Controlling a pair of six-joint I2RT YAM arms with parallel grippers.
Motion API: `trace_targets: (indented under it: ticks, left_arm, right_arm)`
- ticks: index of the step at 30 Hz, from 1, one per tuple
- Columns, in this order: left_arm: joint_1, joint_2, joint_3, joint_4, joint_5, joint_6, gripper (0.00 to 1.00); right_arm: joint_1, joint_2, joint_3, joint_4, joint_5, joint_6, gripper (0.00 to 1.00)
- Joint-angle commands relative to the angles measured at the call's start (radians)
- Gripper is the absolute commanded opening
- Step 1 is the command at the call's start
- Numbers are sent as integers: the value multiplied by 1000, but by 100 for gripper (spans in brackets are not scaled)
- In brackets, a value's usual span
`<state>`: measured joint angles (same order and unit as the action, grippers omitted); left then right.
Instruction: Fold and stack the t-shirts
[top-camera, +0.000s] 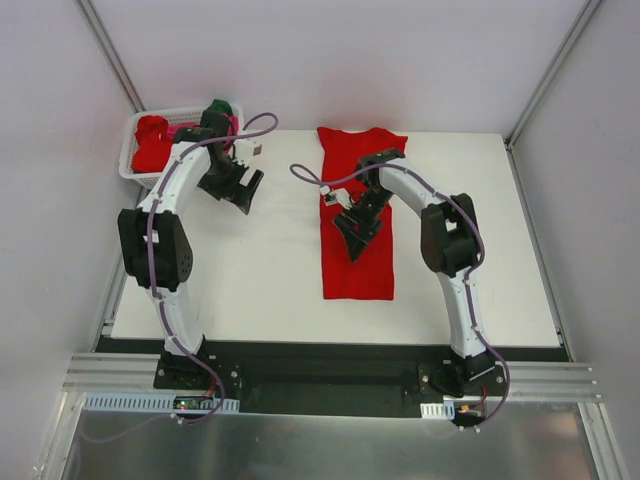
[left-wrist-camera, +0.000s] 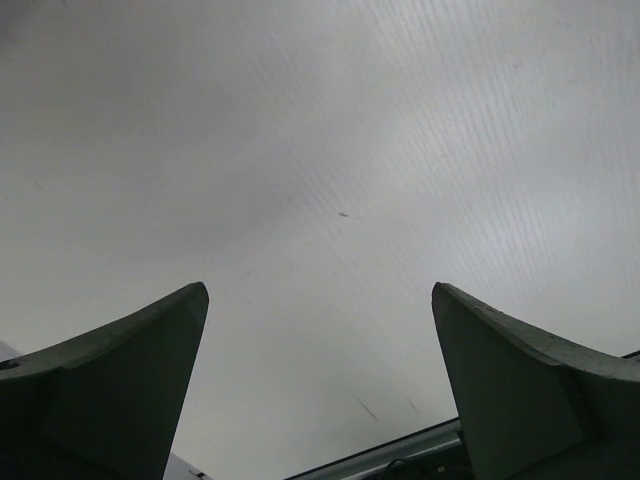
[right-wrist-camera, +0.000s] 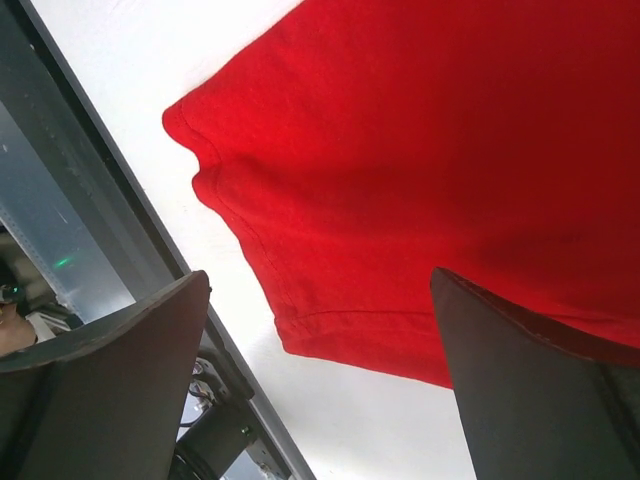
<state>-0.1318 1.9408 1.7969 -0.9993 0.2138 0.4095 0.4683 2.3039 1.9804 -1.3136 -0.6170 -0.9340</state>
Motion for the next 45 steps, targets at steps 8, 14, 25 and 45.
trace_targets:
  ticks: [8, 14, 25, 45]
  left_arm:
    - [9, -115, 24, -12, -36, 28, 95]
    - [9, -109, 22, -13, -24, 25, 95]
    - [9, -92, 21, -13, -19, 29, 95]
    - [-9, -57, 64, -16, 7, 28, 95]
  right_arm:
    - [58, -6, -112, -111, -108, -32, 96]
    - [73, 25, -115, -147, -142, -65, 96]
    - [134, 80, -133, -165, -246, -49, 96]
    - [66, -38, 135, -299, -193, -11, 96]
